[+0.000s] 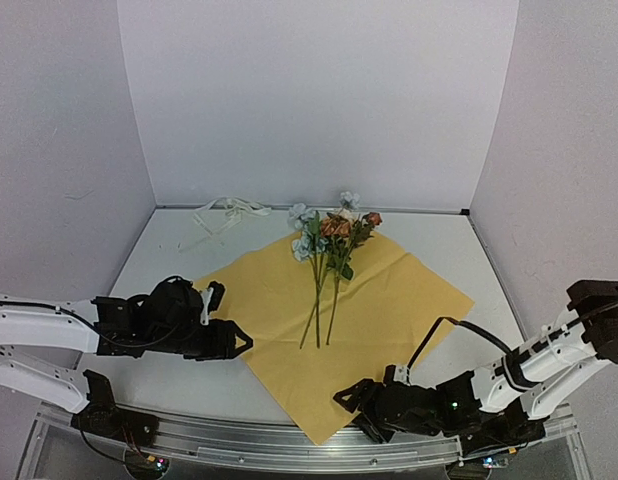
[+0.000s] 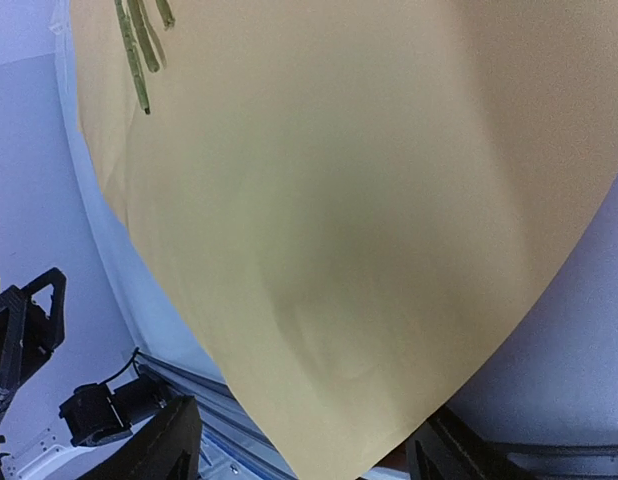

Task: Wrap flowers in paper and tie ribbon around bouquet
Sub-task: Pick up the flattened wrapping paper from the center of the board.

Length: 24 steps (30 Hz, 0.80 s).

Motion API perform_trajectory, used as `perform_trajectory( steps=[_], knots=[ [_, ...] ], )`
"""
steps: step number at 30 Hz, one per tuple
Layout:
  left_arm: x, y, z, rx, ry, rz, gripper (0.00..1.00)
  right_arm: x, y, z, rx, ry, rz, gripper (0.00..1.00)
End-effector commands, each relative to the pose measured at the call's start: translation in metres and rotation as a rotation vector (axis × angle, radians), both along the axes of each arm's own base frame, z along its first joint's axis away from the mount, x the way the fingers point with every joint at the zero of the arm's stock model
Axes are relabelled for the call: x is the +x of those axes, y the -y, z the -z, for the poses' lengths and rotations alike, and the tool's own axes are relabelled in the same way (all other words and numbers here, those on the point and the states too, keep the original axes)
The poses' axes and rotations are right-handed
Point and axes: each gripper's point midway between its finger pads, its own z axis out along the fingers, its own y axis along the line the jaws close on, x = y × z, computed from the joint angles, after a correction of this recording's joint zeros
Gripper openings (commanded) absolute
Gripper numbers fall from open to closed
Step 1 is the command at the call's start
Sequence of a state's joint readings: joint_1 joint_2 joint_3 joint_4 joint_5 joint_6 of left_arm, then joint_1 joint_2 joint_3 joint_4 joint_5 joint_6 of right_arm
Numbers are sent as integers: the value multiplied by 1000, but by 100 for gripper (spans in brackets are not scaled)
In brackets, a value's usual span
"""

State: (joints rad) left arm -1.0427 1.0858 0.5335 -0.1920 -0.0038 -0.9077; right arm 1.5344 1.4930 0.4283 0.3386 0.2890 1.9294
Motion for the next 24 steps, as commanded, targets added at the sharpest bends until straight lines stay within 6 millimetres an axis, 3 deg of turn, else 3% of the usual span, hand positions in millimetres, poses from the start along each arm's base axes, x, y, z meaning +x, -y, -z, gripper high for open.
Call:
perform_trajectory(
  steps=[1, 9, 17, 24],
  knots=[
    [3, 3, -22, -28, 65, 14, 61, 1, 15, 21, 6, -18, 85, 60],
    [-7, 18, -26, -75, 96, 112, 59, 15, 12, -15, 4, 121, 97, 34],
    [-22, 44, -30, -81, 188, 263, 57, 24, 16, -34, 30, 188, 128, 3],
    [-47, 75, -43, -45, 403, 446, 56, 34, 9, -45, 47, 197, 141, 0]
  ],
)
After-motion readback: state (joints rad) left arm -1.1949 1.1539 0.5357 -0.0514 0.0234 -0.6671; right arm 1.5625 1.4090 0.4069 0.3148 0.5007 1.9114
